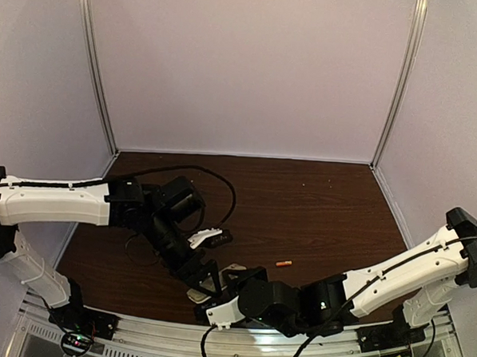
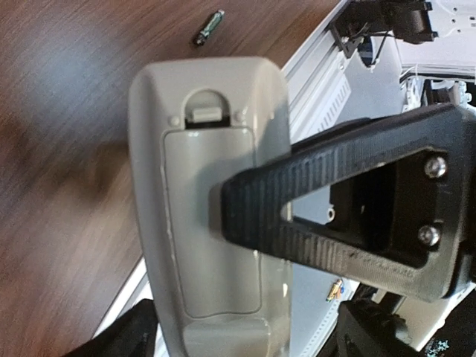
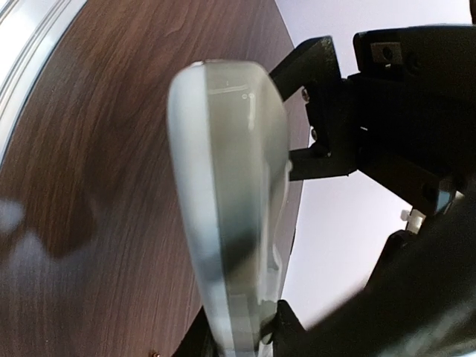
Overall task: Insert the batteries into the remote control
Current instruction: Pass from the left arm to the right
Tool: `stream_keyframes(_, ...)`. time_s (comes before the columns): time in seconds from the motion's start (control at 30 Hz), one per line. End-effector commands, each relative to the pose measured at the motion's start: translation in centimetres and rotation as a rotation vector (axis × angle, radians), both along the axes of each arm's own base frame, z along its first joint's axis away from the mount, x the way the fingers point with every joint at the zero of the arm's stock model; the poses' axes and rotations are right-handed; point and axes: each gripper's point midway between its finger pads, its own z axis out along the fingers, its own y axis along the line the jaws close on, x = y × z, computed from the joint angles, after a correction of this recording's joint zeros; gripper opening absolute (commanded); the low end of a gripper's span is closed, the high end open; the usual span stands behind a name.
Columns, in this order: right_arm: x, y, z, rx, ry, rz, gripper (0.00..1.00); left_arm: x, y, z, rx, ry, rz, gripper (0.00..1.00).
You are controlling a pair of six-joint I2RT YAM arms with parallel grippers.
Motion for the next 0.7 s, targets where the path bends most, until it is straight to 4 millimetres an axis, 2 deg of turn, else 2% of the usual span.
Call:
stream_keyframes(0.0,-0.1,-0.9,1.8,0.093,0.056,-0.010,0.04,0.9,-2.0,4.2,-0.178,-0.031,0.011,0.92)
stream_keyframes(0.03,-0.1,-1.1,2.0,0.102,0.067,-0.011,0.03,1.3,-2.0,4.8,-0.200,-0.038,0.025,0.96)
stream_keyframes(0.1,0.0,-1.5,2.1,0.121,0.096,-0.020,0.02,2.8,-1.5,6.1,-0.240,-0.060,0.072,0.97)
stream_keyframes(0.2,0.4,-2.0,2.5,0.194,0.172,-0.056,0.00,6.3,0.3,9.5,-0.323,-0.123,0.183,0.97)
stream_keyframes(0.27,1.4,-2.2,3.9,0.294,0.263,-0.100,0.00,9.6,2.5,11.4,-0.362,-0.191,0.299,0.97)
stream_keyframes(0.33,3.0,-2.4,6.2,0.437,0.360,-0.162,0.00,12.2,4.6,12.4,-0.363,-0.285,0.408,0.98)
stream_keyframes(0.47,7.7,-3.6,11.4,0.767,0.656,-0.257,0.00,14.4,6.4,13.5,-0.397,-0.442,0.531,0.97)
stream_keyframes(0.57,10.5,-4.7,14.2,0.982,0.854,-0.286,0.00,15.6,8.0,14.0,-0.404,-0.549,0.630,0.97)
stream_keyframes(0.67,12.3,-5.8,16.0,1.174,1.042,-0.299,0.00,16.0,9.2,14.6,-0.447,-0.619,0.702,0.98)
